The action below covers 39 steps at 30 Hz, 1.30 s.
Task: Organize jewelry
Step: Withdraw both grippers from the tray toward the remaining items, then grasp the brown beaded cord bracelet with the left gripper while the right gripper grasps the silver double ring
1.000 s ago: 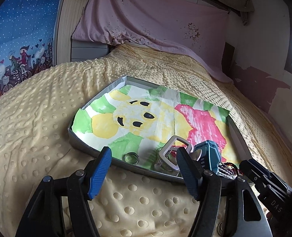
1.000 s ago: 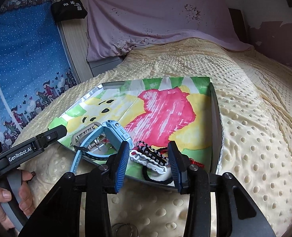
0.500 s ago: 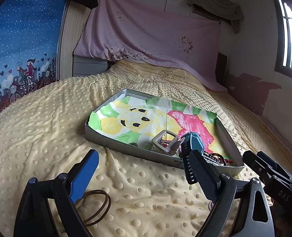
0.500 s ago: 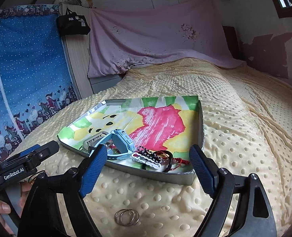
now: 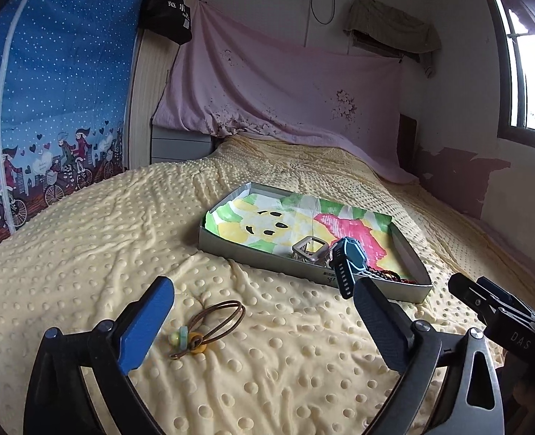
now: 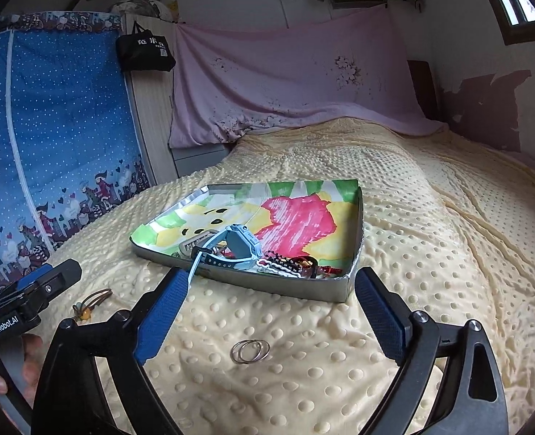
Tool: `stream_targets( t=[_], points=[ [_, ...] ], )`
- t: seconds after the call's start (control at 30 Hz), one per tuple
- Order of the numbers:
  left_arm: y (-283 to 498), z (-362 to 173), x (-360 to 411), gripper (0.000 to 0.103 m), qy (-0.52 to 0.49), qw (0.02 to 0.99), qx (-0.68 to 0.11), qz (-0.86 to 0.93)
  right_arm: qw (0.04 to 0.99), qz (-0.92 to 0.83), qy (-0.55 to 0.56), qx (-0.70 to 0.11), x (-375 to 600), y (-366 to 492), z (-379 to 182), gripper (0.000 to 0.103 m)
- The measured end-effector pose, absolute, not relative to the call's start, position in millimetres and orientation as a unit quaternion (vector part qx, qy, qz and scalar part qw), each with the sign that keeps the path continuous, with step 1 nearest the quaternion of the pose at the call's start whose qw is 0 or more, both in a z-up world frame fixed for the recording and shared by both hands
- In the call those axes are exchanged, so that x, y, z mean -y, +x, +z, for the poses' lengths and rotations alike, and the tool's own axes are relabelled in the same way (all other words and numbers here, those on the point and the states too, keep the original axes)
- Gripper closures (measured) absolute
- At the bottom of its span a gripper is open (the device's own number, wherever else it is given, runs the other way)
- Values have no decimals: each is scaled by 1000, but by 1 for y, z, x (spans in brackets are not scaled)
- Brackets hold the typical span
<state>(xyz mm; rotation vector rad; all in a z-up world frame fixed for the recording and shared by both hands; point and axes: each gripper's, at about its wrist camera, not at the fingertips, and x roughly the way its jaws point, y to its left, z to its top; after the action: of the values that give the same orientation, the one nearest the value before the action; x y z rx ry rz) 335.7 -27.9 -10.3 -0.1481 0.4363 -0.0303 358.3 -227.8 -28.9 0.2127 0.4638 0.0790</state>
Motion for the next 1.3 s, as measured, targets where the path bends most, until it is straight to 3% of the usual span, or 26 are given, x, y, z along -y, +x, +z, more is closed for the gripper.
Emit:
stream_targets(
  t=[0.4, 1.1, 1.3],
  points=[
    [312, -23, -9, 3, -92, 966, -240, 7, 966, 46, 108, -230, 216, 335, -29, 12],
    [334, -43, -28, 3, -106, 942, -319, 22, 955, 63, 89, -274, 191, 342, -47, 12],
    [337, -46, -28, 3, -108, 945, -309, 29, 956, 65, 83, -272, 188, 349, -51, 12]
  ],
)
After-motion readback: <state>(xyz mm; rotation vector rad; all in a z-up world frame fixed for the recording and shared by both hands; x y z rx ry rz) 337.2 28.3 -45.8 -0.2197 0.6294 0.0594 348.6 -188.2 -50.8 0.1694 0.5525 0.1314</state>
